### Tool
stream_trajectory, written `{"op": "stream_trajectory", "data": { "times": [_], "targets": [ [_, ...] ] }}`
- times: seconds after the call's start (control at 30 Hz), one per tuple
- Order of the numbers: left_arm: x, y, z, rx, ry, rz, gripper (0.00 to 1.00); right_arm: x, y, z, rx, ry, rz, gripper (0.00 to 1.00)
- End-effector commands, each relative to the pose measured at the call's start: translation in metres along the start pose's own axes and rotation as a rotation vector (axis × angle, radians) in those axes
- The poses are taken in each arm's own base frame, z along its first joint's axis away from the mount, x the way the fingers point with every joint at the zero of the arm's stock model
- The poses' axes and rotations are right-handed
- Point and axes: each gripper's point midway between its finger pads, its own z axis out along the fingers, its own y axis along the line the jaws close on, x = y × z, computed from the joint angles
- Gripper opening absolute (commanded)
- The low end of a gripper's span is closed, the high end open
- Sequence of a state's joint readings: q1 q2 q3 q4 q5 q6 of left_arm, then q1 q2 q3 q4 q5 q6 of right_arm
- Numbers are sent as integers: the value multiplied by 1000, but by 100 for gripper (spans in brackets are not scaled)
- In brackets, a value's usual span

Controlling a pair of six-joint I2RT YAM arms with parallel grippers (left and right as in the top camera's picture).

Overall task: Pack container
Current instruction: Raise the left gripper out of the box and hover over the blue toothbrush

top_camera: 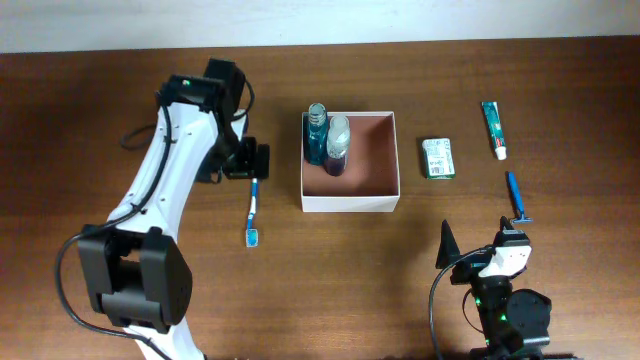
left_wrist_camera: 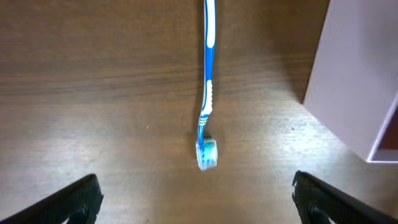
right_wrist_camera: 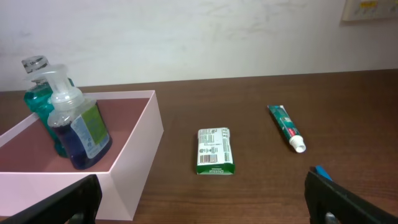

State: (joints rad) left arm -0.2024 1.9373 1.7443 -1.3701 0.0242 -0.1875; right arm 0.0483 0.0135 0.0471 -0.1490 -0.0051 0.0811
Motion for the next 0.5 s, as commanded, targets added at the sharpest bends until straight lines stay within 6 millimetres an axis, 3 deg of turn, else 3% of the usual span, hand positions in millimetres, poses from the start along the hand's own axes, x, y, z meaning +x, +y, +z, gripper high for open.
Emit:
{"op": "stream_trajectory", "data": {
  "times": [0.0,0.23,0.47],
  "targets": [
    [-1,-3,2,24,-18,2,100,2,0,0,-5,-1,2,99],
    [-17,-1,2,3,-83,3,99,2,0,0,-5,-1,2,99],
    [-18,-1,2,4,-88,3,99,2,0,0,-5,-1,2,98]
  ]
}}
